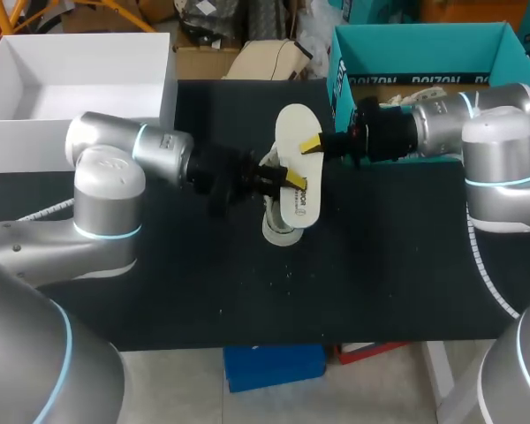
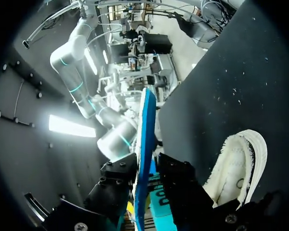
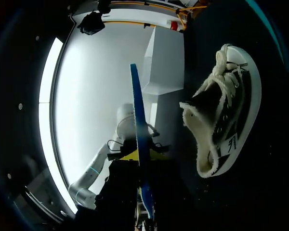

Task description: Take the shoe out of the shoebox, open the shoe tongue, remove and reinsert the insole, then place the shoe into the shoebox

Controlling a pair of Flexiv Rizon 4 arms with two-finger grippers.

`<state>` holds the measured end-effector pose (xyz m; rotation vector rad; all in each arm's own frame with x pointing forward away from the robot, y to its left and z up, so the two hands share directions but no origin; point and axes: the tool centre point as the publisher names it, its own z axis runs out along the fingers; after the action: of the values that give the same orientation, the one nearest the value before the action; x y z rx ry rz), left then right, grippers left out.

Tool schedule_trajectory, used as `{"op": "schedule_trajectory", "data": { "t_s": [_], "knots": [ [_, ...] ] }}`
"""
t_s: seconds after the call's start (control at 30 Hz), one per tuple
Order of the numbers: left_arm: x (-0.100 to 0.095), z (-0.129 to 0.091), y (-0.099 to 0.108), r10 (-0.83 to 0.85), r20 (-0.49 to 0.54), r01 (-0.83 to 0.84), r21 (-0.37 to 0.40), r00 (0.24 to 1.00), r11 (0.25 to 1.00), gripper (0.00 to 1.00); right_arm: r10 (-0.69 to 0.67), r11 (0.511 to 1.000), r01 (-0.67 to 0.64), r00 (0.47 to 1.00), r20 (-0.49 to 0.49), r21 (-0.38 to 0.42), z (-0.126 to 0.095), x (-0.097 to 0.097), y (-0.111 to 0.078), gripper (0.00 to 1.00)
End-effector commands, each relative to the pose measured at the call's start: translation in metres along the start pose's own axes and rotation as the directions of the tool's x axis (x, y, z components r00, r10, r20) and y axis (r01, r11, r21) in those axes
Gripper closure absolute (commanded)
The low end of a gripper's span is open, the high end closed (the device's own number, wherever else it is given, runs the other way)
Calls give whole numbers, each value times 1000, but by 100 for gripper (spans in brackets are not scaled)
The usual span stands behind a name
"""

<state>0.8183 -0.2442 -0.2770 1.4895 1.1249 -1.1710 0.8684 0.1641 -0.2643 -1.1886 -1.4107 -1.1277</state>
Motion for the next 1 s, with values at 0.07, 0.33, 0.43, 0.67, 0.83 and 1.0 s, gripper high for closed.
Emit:
{"op": "schedule_trajectory", "data": {
  "t_s": [0.07,0.33,0.43,0.67,0.83,1.0],
  "knots": [
    [-34,-23,-36,-112,-287,80,-122,951,989,0,1,1000,-1,1000,0,2,0,0,1,100],
    [-50,-58,-79,-363,-709,247,-267,604,932,0,1,1000,-1,1000,0,2,0,0,1,100],
    [-66,-66,-83,-397,-795,203,-341,459,918,0,1,1000,-1,1000,0,2,0,0,1,100],
    [-89,-69,-83,-373,-888,88,-363,269,928,0,1,1000,-1,1000,0,2,0,0,1,100],
    [-89,-69,-83,-373,-888,88,-363,269,928,0,1,1000,-1,1000,0,2,0,0,1,100],
    [-89,-69,-83,-373,-888,88,-363,269,928,0,1,1000,-1,1000,0,2,0,0,1,100]
  ]
}}
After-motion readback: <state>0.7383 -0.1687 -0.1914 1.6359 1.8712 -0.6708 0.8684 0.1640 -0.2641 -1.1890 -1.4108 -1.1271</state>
